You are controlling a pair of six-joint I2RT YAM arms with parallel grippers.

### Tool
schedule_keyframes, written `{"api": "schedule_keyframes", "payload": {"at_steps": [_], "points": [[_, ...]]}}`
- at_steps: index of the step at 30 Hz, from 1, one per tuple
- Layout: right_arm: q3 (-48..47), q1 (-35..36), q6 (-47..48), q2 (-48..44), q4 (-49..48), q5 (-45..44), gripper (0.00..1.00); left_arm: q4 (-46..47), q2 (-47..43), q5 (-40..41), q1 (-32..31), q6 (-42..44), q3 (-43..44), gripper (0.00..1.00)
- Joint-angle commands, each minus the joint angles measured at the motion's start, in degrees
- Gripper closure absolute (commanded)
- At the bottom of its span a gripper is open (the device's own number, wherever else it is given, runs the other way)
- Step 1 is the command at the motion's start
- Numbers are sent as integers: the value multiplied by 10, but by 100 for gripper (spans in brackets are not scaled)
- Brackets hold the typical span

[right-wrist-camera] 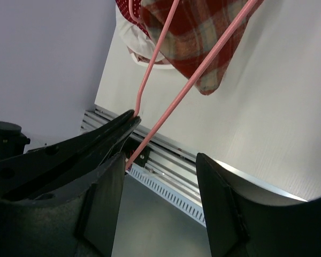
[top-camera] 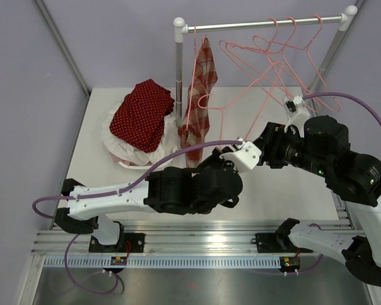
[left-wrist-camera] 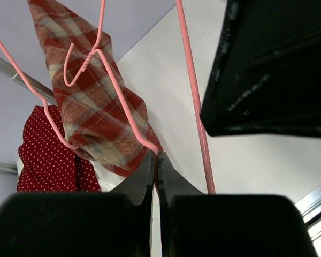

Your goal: Remove the skirt from the hanger

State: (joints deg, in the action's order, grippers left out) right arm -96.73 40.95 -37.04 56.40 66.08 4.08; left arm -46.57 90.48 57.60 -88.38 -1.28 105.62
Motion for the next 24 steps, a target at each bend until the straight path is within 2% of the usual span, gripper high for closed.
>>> {"api": "schedule_keyframes", "payload": {"at_steps": [1, 5, 8, 12, 14, 15, 16, 20, 21, 22, 23, 24], "points": [[5, 3, -17, -2, -88, -62, 37, 34, -40, 7, -1, -21, 6, 100], [29, 3, -32, 3, -184, -78, 38, 44, -49, -3, -4, -30, -5, 100], [58, 3, -46, 15, -254, -72, 42, 60, -58, -15, -4, -33, -12, 100], [80, 3, -66, 42, -309, -47, 54, 79, -68, -27, -4, -35, -16, 100], [90, 3, -73, 50, -334, -29, 77, 91, -72, -35, -4, -36, -17, 100], [97, 3, -75, 51, -342, -26, 97, 96, -78, -39, -4, -36, -23, 100], [102, 3, -76, 49, -349, -22, 100, 102, -81, -43, -4, -36, -26, 100], [116, 3, -71, 28, -373, -20, 100, 156, -111, -60, -4, -45, -69, 100], [114, 3, -68, 25, -370, -21, 100, 172, -139, -61, -2, -49, -86, 90], [109, 3, -64, 21, -366, -28, 100, 221, -162, -58, -1, -51, -135, 76], [106, 3, -60, 12, -357, -28, 100, 251, -186, -61, 5, -53, -163, 27], [98, 3, -55, 8, -351, -36, 100, 284, -252, -79, 10, -57, -201, 14]]}}
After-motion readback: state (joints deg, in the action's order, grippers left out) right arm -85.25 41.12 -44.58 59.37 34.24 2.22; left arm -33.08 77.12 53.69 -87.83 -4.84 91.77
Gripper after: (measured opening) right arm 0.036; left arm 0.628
